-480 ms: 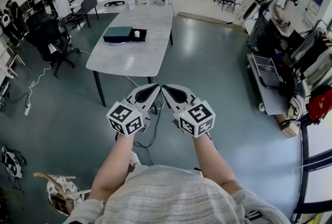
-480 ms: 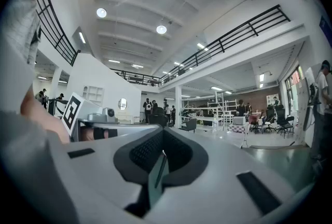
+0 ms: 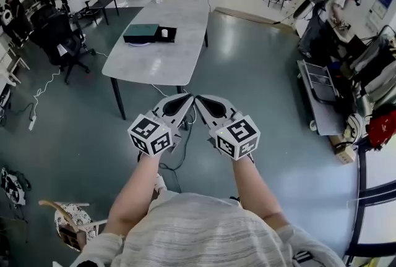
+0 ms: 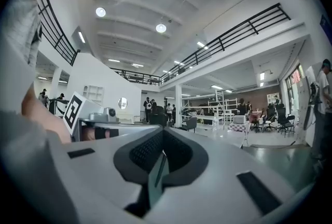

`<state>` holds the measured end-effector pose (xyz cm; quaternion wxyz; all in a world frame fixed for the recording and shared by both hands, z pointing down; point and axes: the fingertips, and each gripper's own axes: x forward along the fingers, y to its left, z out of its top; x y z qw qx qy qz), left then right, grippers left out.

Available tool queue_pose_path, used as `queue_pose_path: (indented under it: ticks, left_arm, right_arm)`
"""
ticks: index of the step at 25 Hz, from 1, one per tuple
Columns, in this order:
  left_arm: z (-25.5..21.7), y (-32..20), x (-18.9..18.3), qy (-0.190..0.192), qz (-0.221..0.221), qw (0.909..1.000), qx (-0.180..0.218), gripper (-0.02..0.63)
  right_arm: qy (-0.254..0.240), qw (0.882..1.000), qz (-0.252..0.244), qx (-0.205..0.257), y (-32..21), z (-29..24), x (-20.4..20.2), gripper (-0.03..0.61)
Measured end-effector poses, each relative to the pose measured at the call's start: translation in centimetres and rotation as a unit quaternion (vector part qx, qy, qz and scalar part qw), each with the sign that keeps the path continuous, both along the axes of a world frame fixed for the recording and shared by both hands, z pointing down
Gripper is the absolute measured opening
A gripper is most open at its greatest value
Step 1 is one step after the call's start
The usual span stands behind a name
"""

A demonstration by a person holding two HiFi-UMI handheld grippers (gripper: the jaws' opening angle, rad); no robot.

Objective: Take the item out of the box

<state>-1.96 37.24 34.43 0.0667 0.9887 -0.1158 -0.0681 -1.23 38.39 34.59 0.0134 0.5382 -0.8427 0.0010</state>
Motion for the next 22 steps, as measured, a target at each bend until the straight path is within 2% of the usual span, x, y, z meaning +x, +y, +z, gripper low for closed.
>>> queue_pose_path:
  ticks: [10,22]
  left_arm:
    - [1.4,-4.3,-1.4,-0.013,-0.011,0.9996,-0.021,0.020]
    - [0.3,-14.1,-3.8,-0.004,-0.005,0.9997,-0.022,0.020]
  right_arm:
    - [0.003,1.000,-0.009,-0.012,-3.9,0.9,-1.7,0.018]
    - [-0.008,1.000,0.010,-0.006,-13.7,-0.2,-4.1,0.018]
